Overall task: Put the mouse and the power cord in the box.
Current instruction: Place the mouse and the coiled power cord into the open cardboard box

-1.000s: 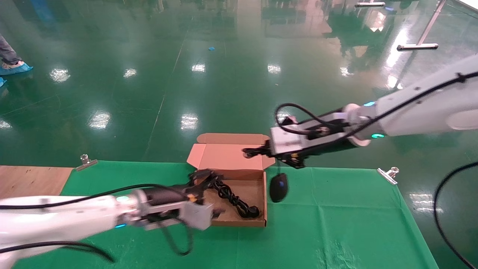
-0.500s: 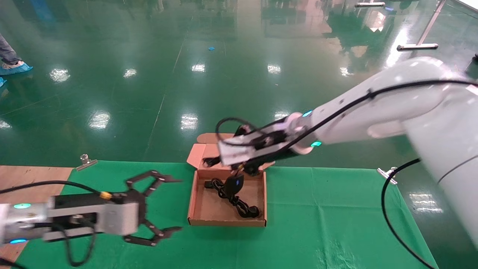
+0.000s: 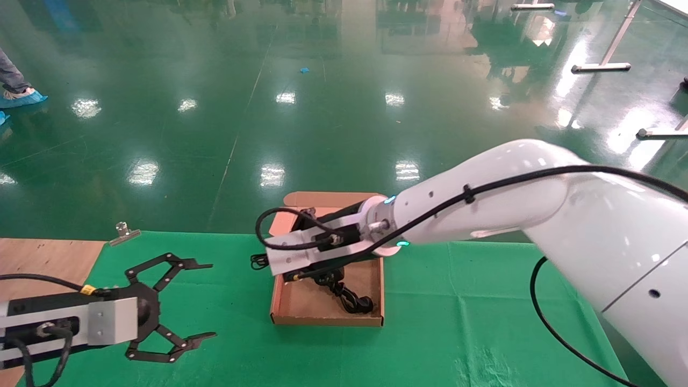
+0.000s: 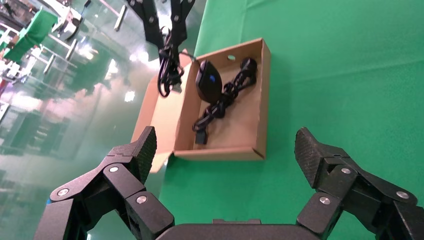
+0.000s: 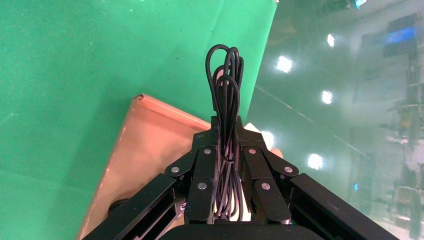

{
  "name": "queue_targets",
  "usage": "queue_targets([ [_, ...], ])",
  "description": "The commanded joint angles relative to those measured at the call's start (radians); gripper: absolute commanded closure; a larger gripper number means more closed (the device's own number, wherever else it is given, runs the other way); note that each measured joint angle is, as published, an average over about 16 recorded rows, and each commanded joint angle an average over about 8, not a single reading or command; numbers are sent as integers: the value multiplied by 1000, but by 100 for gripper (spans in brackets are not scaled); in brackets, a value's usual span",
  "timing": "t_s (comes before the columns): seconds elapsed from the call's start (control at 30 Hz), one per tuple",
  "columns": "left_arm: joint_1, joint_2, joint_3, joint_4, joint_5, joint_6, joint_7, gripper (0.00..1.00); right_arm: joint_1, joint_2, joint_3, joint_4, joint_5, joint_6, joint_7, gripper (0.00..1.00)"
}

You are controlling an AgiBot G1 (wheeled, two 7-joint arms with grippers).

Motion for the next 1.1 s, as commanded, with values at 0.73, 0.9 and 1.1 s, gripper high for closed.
queue_targets([
  [0.73,-74,46,1,242,3,114,107,0,-91,2,-266,-88,64,358,-14,100],
  [0.9,-86,53,4,269,8,126,120,0,-115,1,-299,-79,65,397,-29,100],
  [1.1,-96,60,6,295,12,137,132,0,-140,2,-329,-69,70,420,-35,67],
])
